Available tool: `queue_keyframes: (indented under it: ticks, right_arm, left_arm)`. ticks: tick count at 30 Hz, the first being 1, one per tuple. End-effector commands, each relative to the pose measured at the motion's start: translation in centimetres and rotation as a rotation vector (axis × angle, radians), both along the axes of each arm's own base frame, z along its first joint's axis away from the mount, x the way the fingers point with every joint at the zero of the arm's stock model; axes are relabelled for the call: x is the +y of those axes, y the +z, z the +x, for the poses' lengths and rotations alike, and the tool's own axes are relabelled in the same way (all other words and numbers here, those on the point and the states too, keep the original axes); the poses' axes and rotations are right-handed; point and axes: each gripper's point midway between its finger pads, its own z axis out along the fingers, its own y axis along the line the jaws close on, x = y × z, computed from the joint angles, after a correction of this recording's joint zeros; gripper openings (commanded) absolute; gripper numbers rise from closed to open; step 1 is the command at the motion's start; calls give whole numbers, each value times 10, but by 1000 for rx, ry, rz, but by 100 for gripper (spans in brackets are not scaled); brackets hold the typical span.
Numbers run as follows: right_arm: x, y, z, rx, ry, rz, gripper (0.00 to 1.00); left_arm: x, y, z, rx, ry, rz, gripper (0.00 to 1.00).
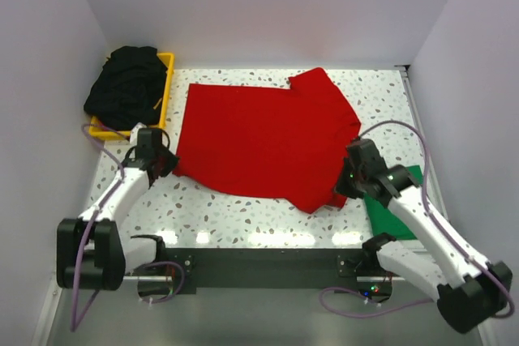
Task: Fold and stack the t-shirts
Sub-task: Fold the tshirt
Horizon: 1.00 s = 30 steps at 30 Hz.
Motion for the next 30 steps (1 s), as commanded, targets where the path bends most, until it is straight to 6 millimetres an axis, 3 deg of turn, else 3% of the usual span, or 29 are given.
queue_keyframes:
  ticks: [1,5,6,7,10,11,15,21,30]
  right_arm:
    - [15,26,67,-147,16,-30,0]
    - [18,23,111,-133,-7,-22,0]
    - [17,23,119,-131,-9,-15,0]
    - [23,20,130,-111,2,6,0]
    - [15,26,158,-126,-30,20,0]
    - [12,18,165,-104,-41,11,0]
    - [14,29,190,-120,-36,34,0]
    - [2,37,212,-134,-69,47,0]
    - [-19,31,223,-135,-112,61,0]
  left_arm:
    - [-1,19,45,-67,26,44,0]
    - [1,12,69,-10,33,67,0]
    - [3,18,80,-19,37,78,0]
    - [3,7,82,19,37,85,0]
    - [3,1,96,53,36,91,0]
    - [2,0,99,57,34,89,0]
    - [1,0,118,64,33,88,1]
    - [4,8,130,59,37,106,1]
    - [9,15,134,42,46,107,2]
